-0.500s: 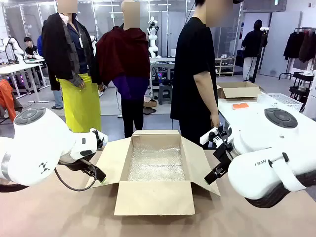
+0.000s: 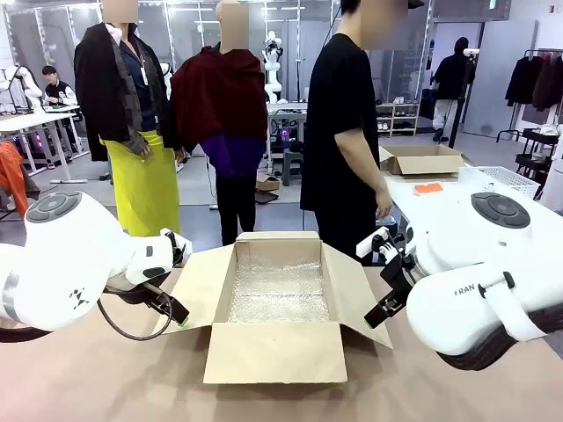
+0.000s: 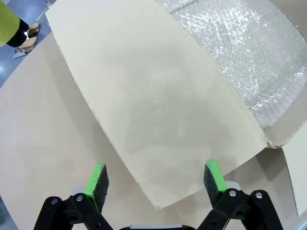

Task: Pack the glasses set securely to prepare it for shipping.
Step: Place the Glasses case inside the Package Box.

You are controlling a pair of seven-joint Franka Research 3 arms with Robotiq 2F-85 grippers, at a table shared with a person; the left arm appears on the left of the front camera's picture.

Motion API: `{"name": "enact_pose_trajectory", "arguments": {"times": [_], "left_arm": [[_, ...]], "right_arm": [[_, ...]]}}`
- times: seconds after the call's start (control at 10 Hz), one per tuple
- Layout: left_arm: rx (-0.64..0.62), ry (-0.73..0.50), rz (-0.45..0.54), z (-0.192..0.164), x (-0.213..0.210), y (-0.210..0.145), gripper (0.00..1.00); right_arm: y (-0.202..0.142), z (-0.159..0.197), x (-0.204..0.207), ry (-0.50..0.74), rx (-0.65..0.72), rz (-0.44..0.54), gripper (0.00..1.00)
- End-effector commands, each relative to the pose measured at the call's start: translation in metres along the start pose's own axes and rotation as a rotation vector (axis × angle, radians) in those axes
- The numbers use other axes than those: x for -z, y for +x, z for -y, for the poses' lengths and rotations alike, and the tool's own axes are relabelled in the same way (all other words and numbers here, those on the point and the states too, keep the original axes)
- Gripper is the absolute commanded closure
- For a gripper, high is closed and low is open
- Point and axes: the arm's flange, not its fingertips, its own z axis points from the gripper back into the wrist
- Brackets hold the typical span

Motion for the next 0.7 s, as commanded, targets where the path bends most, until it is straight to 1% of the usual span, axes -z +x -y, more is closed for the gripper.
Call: {"name": "enact_pose_trajectory", "arguments": {"times": [0.0,0.5,0.6], "left_arm": [[-0.001,0.000,0.000,0.000,0.000,0.000,0.00],[0.000,0.000,0.000,0.000,0.000,0.000,0.00],[0.022,0.004,0.013,-0.002,-0.028,0.003,0.00]], "right_arm": [[0.000,0.000,0.000,0.001,0.001,0.000,0.00],[0.000,0.000,0.000,0.000,0.000,0.000,0.00],[0.004,0.020,-0.018,0.013,-0.019,0.005,0.00]]}}
